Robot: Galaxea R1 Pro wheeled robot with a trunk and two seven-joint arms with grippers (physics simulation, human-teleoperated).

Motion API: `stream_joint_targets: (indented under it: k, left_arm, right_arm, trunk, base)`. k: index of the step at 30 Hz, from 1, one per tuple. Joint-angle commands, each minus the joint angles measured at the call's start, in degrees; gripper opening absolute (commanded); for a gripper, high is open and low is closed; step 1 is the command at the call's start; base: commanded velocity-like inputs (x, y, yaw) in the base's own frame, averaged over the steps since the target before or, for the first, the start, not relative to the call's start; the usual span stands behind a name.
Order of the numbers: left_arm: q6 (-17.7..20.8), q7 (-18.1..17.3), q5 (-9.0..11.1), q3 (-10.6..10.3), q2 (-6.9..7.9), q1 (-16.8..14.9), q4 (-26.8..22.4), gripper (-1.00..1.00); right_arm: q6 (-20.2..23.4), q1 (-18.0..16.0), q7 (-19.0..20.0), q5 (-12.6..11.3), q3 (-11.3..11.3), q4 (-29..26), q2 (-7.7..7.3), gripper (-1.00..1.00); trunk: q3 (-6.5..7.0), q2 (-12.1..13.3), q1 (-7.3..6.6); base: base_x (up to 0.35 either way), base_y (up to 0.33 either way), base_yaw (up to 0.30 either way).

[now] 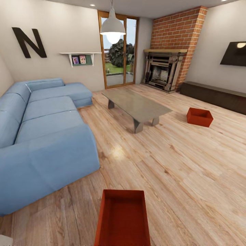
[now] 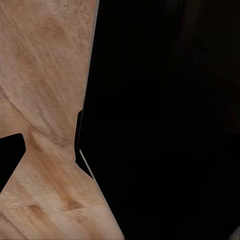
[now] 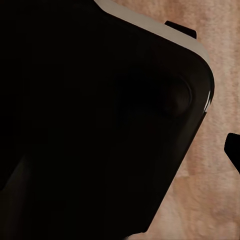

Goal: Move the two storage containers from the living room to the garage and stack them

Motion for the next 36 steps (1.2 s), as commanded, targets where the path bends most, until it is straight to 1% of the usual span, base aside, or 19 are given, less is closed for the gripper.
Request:
stream_joint_targets:
  k: [1, 36]
  left_arm:
    - [-0.1, 0.0, 0.3, 0.0, 0.00, 0.0, 0.0, 1.00]
    - [-0.1, 0.1, 0.3, 0.0, 0.00, 0.0, 0.0, 1.00]
  right_arm:
    - [-0.3, -0.1, 0.2, -0.6, 0.4, 0.2, 0.02, 1.00]
    - [-0.3, -0.1, 0.2, -0.6, 0.4, 0.2, 0.02, 1.00]
  trunk:
    - [-0.14, 0.0, 0.00]
    - [-3.33, 0.0, 0.00]
  base:
    - [0.000, 0.000, 0.000]
    - [0.000, 0.000, 0.000]
